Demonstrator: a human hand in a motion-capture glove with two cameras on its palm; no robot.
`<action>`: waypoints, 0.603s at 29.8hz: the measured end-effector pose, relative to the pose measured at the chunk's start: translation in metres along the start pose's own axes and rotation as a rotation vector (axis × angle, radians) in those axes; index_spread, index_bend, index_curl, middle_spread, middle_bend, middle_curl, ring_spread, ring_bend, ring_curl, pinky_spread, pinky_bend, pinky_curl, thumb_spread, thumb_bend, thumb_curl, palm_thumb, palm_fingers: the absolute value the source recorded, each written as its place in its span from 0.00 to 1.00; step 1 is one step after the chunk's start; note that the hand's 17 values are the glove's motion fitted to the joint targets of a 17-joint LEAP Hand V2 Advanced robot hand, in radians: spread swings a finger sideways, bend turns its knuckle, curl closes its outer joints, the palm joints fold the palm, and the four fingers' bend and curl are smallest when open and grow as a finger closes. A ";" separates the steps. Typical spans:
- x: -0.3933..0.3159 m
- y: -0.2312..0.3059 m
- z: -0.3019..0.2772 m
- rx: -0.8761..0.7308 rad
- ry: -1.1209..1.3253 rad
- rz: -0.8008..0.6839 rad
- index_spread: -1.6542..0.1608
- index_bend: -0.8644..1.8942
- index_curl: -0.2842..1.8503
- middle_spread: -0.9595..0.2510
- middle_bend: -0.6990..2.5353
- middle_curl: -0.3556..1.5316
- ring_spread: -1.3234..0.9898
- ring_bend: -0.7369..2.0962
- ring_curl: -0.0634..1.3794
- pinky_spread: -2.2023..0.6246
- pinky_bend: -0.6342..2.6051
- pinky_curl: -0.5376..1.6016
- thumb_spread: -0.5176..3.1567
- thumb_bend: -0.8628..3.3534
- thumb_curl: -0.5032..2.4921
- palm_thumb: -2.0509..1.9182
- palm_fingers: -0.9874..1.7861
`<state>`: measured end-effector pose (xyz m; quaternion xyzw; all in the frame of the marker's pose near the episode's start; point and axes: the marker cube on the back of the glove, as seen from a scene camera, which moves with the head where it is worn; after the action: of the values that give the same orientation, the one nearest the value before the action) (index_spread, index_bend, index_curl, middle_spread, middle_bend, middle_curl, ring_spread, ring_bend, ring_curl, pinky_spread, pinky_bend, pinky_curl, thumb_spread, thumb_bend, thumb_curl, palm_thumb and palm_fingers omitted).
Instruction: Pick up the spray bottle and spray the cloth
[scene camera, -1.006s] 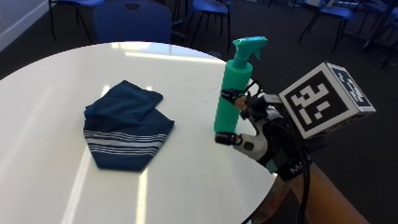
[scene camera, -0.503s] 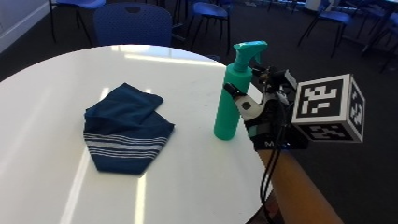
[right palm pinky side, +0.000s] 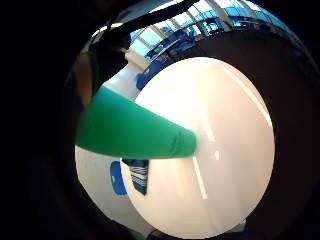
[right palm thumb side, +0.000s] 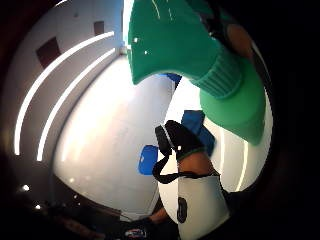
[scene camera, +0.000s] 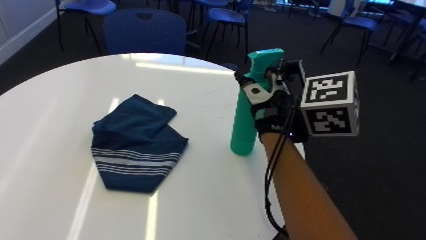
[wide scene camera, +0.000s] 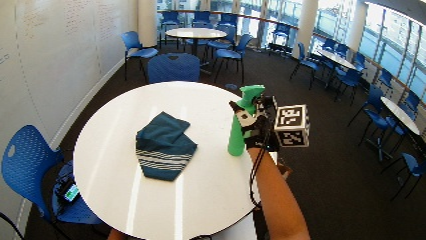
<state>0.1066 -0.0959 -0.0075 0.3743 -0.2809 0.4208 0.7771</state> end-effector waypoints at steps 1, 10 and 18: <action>-0.001 -0.002 0.001 0.005 -0.007 0.012 0.71 0.38 0.29 0.74 0.27 0.37 0.54 0.40 0.27 0.83 0.25 0.38 0.42 0.20 0.28 0.68 0.62; -0.006 -0.024 0.006 0.037 -0.113 0.123 0.71 0.41 0.31 0.73 0.29 0.38 0.54 0.39 0.27 0.83 0.23 0.36 0.41 0.21 0.30 0.72 0.68; -0.019 -0.039 0.010 0.119 -0.145 0.131 0.72 0.40 0.32 0.68 0.33 0.41 0.53 0.39 0.28 0.82 0.22 0.34 0.36 0.21 0.33 0.76 0.75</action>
<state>0.1295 -0.1262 -0.0297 0.4302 -0.3345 0.4586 0.7019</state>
